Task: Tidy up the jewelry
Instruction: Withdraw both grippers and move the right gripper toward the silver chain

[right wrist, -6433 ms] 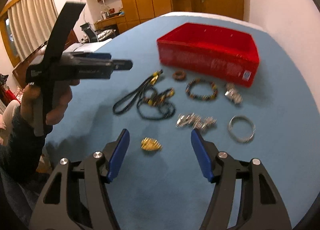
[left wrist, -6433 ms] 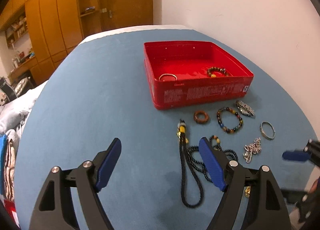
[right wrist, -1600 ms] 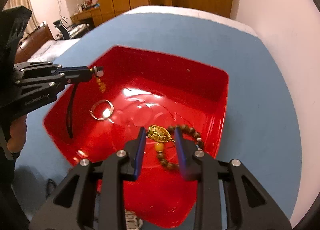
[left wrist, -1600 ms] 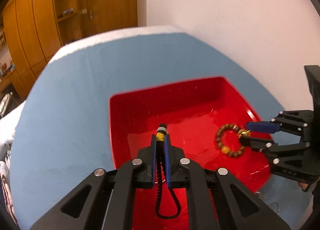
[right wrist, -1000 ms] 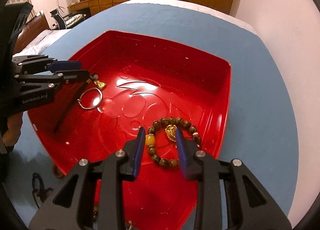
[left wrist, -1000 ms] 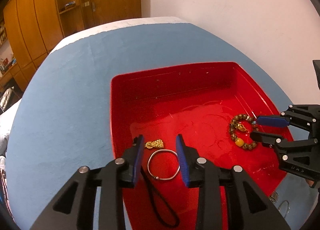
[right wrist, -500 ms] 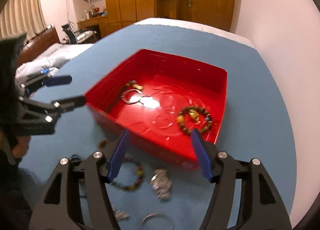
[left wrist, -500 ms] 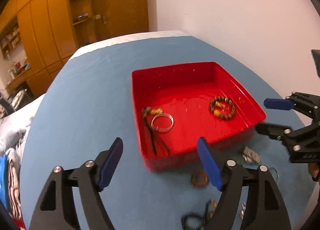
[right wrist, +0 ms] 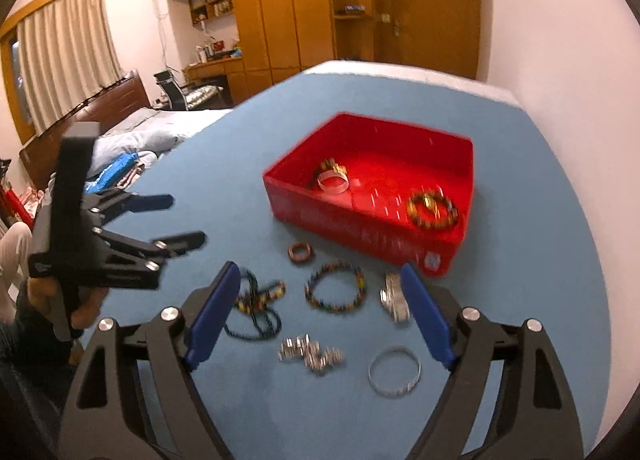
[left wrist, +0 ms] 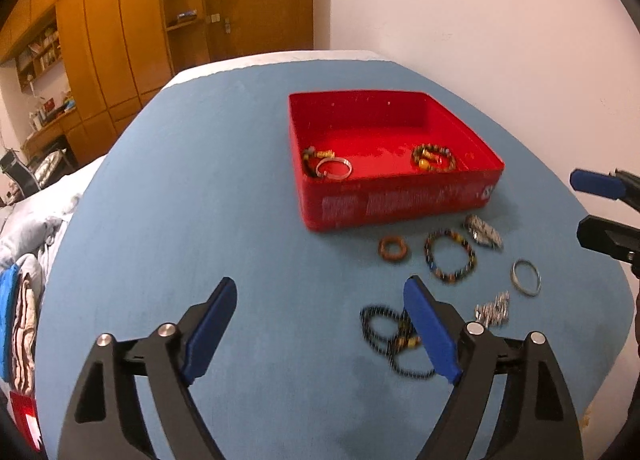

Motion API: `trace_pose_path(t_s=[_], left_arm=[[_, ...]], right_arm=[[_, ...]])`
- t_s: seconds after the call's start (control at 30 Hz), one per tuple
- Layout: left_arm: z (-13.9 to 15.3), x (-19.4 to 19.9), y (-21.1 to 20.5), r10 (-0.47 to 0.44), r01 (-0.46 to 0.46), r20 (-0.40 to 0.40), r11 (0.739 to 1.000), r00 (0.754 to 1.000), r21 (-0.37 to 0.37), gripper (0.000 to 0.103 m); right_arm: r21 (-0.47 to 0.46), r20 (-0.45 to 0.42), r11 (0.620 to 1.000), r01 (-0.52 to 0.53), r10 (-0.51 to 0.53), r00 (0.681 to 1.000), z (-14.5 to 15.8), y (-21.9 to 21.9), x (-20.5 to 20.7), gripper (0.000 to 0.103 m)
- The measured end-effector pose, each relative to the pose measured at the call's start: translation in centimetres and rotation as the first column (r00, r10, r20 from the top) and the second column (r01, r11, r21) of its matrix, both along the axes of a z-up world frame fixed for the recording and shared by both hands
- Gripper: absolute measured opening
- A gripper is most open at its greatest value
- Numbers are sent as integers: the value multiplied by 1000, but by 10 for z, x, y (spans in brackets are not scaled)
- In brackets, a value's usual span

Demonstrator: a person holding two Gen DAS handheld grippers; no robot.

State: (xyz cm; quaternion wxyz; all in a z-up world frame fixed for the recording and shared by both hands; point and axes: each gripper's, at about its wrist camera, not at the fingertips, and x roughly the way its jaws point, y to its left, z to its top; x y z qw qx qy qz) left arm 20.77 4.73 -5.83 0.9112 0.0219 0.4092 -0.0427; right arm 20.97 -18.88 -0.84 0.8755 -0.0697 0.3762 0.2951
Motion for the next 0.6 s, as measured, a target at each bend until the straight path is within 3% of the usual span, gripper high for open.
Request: trace_pose_path(t_s=[0.27,0.6], left_arm=[[-15,-28,-3,-21,21,-25,999,999,-25,87],[-32,-41,-24,-66,65,-61,997,996,-32,87]], right_arm=[[13,-61,999,51,-50,997,-34,-23,-30,81],[4,-159,1000,17,-16,987,-85,-6,-47,73]])
